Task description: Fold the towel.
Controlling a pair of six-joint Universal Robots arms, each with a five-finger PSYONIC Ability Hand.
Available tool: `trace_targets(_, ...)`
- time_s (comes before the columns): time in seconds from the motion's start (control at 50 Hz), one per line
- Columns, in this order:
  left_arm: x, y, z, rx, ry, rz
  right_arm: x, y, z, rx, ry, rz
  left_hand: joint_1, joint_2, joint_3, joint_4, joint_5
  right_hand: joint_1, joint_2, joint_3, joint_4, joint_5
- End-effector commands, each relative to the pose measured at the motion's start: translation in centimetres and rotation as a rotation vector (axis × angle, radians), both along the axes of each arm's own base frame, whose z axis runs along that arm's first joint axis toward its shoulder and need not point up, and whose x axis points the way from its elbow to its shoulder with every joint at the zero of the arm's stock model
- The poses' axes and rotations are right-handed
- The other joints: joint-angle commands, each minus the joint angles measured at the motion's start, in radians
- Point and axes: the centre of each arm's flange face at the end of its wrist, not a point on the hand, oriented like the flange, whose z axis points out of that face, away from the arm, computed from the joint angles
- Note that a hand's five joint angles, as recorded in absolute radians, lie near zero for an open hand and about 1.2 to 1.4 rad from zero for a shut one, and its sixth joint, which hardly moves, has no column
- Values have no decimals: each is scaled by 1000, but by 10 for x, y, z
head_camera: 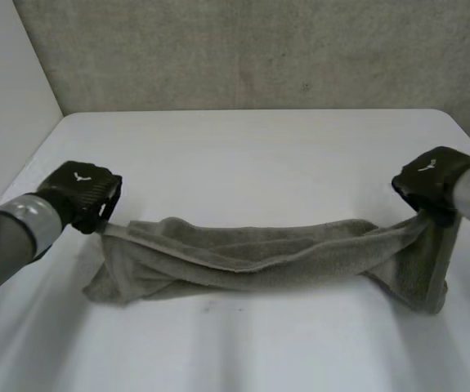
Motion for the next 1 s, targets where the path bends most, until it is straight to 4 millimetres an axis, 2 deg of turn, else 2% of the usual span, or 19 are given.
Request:
trace_targets(0.02,-31,-74,69,-325,48,-27,45,-73,46,-457,-134,-27,202,179,180,179,182,438,223,208,201,238)
trace_targets(0.04,-38,-87,103,-454,83,-23,45,-73,46,-459,-134,-28,202,179,180,179,182,438,223,208,201,238)
trace_targets(0.06,-38,-87,103,-455,84,-23,49,-86,77,-626,-220,-51,202,179,180,179,182,438,223,208,201,238)
trace_targets(0.12,-47,-99,213,-868,289,12,53,-93,139,-941,-414,-63,202,179,180,179,182,438,223,208,201,238)
trace_targets(0.14,-47,-99,213,-869,290,12,53,-88,163,-1065,-490,-55,202,179,180,179,182,438,223,208,201,238)
trace_targets(0.18,-40,-92,254,-1003,483,34,50,-82,180,-1152,-541,-52,202,179,180,179,182,438,223,208,201,238)
trace_targets(0.26,-34,-83,268,-1022,608,18,49,-74,178,-1153,-544,-41,202,179,180,179,182,438,223,208,201,238)
trace_targets(0.44,-28,-95,173,-736,528,49,57,-74,110,-886,-464,8,202,179,180,179,182,438,223,208,201,238)
trace_targets(0.48,-23,-96,127,-619,489,75,60,-73,78,-794,-435,40,202,179,180,179,182,438,223,208,201,238)
trace_targets(0.54,-22,-94,102,-562,471,78,60,-73,58,-737,-419,49,202,179,180,179,182,438,223,208,201,238)
trace_targets(0.58,-22,-86,51,-455,438,60,61,-70,14,-615,-381,52,202,179,180,179,182,438,223,208,201,238)
trace_targets(0.64,-24,-72,5,-353,411,19,58,-63,-23,-505,-344,38,202,179,180,179,182,438,223,208,201,238)
trace_targets(0.66,-24,-72,5,-352,411,19,58,-63,-23,-505,-344,38,202,179,180,179,182,438,223,208,201,238)
trace_targets(0.7,-24,-57,-33,-260,386,1,57,-50,-39,-440,-318,45,202,179,180,179,182,438,223,208,201,238)
trace_targets(0.76,-24,-51,-45,-220,382,-6,56,-45,-35,-438,-331,44,-15,-38,-37,-37,-35,438,223,208,201,238)
trace_targets(0.78,-24,-46,-52,-191,379,-6,59,-39,-19,-466,-346,55,-584,-607,-607,-607,-605,438,223,208,201,238)
trace_targets(0.8,-27,-41,-56,-176,382,-16,66,-29,3,-506,-371,80,-785,-808,-807,-808,-805,438,223,208,201,238)
trace_targets(0.92,-57,-19,-45,-169,441,-111,84,10,78,-593,-437,157,-975,-998,-997,-997,-995,438,223,208,201,238)
trace_targets(1.0,-75,-7,-39,-156,482,-162,83,18,91,-574,-434,155,-975,-998,-997,-998,-995,438,223,208,201,238)
